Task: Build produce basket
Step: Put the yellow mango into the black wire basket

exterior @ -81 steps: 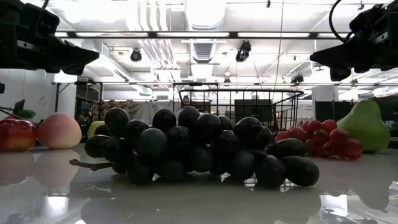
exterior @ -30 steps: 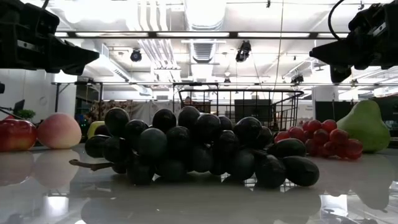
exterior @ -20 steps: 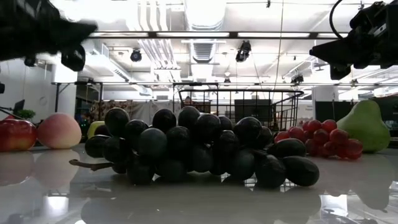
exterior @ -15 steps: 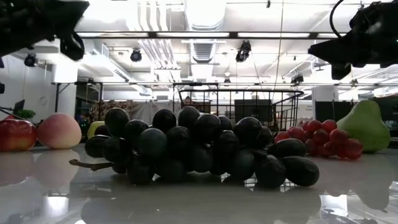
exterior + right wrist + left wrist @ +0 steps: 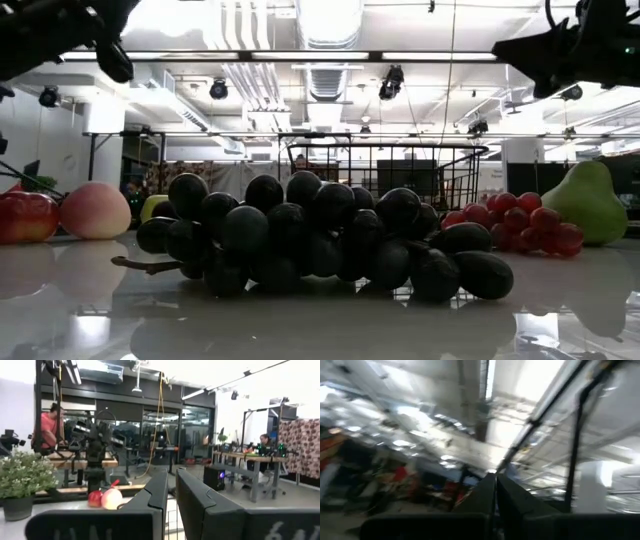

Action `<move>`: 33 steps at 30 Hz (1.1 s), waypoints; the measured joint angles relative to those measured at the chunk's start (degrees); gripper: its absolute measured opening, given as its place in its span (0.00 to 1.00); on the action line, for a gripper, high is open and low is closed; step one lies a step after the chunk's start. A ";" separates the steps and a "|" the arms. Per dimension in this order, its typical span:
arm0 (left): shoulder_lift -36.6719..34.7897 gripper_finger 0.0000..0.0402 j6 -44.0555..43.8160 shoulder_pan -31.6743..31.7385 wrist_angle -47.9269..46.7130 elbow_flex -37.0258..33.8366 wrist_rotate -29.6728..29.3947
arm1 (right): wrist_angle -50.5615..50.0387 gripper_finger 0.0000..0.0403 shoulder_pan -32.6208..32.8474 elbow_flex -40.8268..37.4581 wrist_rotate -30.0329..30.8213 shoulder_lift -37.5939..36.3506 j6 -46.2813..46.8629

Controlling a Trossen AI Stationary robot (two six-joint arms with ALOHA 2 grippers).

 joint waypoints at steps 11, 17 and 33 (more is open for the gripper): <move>16.15 0.00 -0.41 -0.02 -0.01 10.45 -2.87 | 13.12 0.07 0.00 0.02 -0.71 3.79 -6.70; 29.81 0.00 -0.39 0.00 -0.18 18.17 -3.33 | 18.94 0.07 0.01 0.02 -7.75 7.06 -7.38; 52.84 0.00 -13.87 0.00 -57.24 46.71 -1.80 | 19.36 0.07 0.02 0.02 -8.39 12.42 -7.31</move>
